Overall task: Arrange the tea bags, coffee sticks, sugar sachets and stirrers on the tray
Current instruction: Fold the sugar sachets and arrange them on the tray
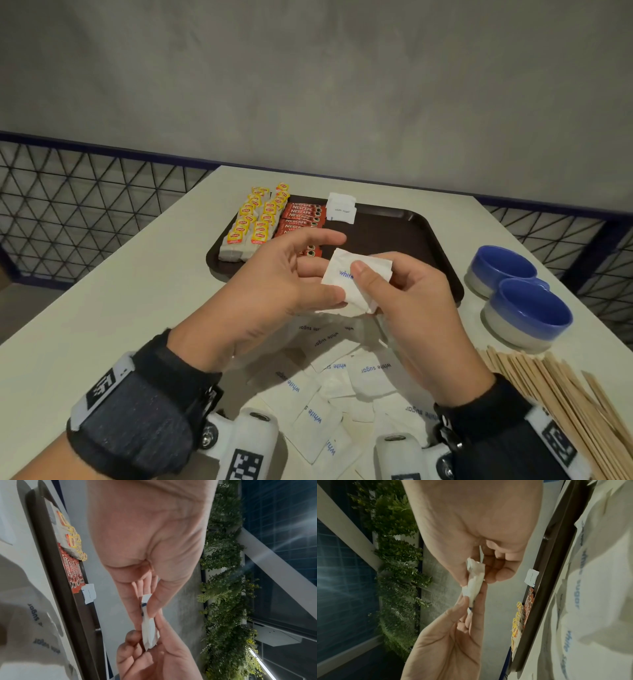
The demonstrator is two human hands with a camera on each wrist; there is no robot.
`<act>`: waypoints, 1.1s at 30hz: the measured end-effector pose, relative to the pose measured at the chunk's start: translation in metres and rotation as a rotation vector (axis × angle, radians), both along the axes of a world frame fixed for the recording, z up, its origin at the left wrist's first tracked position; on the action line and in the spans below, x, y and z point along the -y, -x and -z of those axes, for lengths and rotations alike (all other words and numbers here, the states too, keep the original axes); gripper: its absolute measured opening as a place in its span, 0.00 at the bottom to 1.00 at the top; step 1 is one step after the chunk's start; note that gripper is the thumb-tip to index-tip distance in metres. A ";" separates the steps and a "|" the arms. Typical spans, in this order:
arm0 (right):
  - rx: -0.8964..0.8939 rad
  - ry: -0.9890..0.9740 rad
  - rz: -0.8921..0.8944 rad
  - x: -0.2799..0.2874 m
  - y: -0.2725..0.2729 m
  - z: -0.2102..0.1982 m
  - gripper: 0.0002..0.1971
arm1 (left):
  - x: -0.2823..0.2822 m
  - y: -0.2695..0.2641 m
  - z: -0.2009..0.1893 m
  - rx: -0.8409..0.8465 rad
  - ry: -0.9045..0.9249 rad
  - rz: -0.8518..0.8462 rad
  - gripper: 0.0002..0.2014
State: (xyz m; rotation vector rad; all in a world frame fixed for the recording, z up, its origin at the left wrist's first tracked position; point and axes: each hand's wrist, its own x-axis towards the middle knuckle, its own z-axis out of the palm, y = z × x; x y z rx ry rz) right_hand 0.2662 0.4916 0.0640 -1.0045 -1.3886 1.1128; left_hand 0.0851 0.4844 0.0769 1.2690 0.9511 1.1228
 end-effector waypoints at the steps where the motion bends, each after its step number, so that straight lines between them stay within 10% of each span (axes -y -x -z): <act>1: 0.009 -0.015 -0.002 0.000 -0.001 0.000 0.04 | -0.001 0.000 0.000 -0.012 -0.001 -0.001 0.31; 33: -0.102 0.006 0.009 0.000 0.000 -0.002 0.10 | -0.002 0.004 -0.004 0.068 0.080 -0.071 0.12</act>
